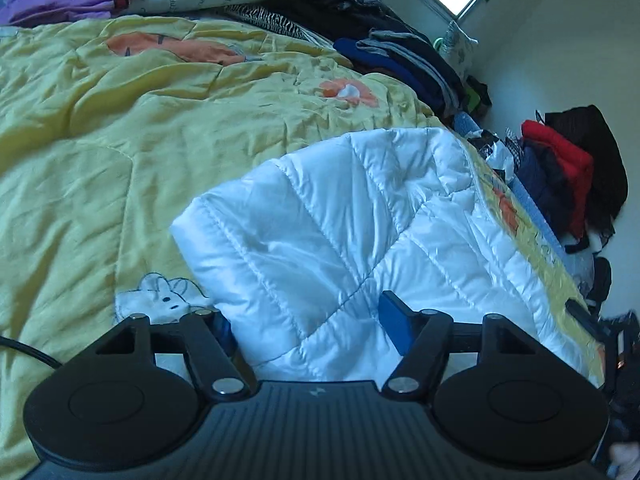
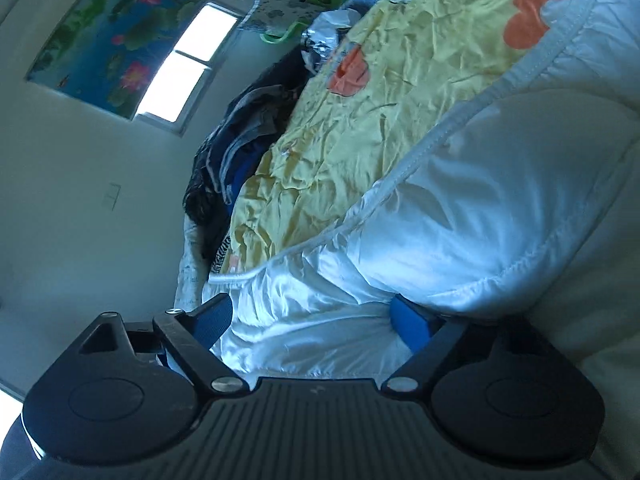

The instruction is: Fold small clothes

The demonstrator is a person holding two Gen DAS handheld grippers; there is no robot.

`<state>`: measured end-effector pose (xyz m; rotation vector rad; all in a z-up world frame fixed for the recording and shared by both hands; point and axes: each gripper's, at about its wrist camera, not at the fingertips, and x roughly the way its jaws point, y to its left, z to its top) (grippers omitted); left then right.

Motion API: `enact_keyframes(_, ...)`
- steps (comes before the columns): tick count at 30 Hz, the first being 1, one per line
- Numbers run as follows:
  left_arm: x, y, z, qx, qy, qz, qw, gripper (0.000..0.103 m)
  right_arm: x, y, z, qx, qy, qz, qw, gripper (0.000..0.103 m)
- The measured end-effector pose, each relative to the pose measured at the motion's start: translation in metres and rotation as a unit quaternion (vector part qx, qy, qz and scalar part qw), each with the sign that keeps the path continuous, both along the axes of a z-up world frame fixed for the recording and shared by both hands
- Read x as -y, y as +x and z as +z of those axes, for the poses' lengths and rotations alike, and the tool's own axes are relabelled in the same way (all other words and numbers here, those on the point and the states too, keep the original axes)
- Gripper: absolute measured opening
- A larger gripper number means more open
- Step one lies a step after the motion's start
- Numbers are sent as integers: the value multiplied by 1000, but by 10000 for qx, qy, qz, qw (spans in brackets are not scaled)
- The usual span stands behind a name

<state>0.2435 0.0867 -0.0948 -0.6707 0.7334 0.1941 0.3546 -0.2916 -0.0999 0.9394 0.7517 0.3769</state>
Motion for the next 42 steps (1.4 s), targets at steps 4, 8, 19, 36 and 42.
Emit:
enact_keyframes(4,1,1,0,49,-129,-79,9999,33,6,-12,-12,402,66,-45,9992,77)
enact_keyframes(8,15,1,11,42,204,-176,9996,17,19,-16,-23,509,501,-156,9973,70)
enact_keyframes(19,108,-32,102,1366,1944,-1103,9651,12,52,-18,-55,772,2206,-312,9718,71)
enact_keyframes(36,207,-58,113,1981,2818,-2437,9066,12,111,-19,-5,-293,2323,-91,9722,78)
enact_keyframes(42,210,-62,113,2078,2823,-2591,9000,12,87,-33,47,553,-139,1271,9902,20)
